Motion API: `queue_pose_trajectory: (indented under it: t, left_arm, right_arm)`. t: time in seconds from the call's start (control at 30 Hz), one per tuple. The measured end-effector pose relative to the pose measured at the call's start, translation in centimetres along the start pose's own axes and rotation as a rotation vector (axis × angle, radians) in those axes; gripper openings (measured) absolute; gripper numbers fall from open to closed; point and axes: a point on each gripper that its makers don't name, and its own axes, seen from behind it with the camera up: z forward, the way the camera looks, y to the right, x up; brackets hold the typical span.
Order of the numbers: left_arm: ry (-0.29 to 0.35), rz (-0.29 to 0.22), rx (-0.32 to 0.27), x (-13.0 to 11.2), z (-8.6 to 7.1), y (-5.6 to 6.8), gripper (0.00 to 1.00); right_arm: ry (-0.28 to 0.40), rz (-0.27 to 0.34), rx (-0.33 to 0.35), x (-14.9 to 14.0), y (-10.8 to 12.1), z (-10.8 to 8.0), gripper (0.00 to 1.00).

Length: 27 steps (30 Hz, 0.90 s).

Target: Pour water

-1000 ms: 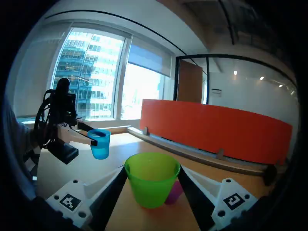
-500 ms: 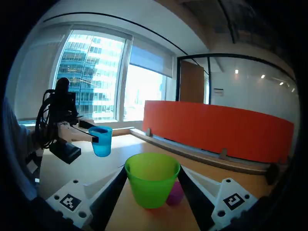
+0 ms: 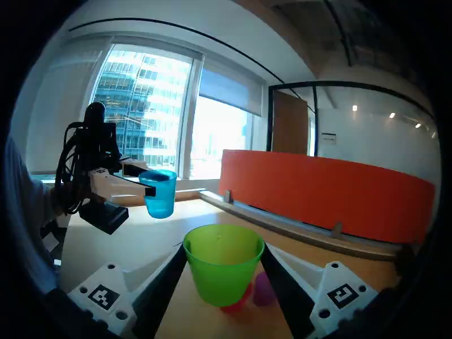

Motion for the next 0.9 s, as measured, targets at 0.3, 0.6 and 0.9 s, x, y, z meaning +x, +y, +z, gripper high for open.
queue_pose_trajectory:
  t: [0.3,0.6,0.9]
  left_arm:
    - [0.025,0.094,0.032,1.8,-0.3,-0.4,0.87]
    - [0.061,0.191,0.041,4.3,-0.3,0.1,0.87]
    - [0.078,0.29,0.035,6.0,0.0,1.0,0.87]
  right_arm:
    - [0.015,-0.006,0.036,0.4,-1.6,0.7,0.92]
    - [0.02,-0.006,0.079,0.3,-3.5,1.6,0.92]
    - [0.022,-0.007,0.119,0.2,-5.3,2.5,0.92]
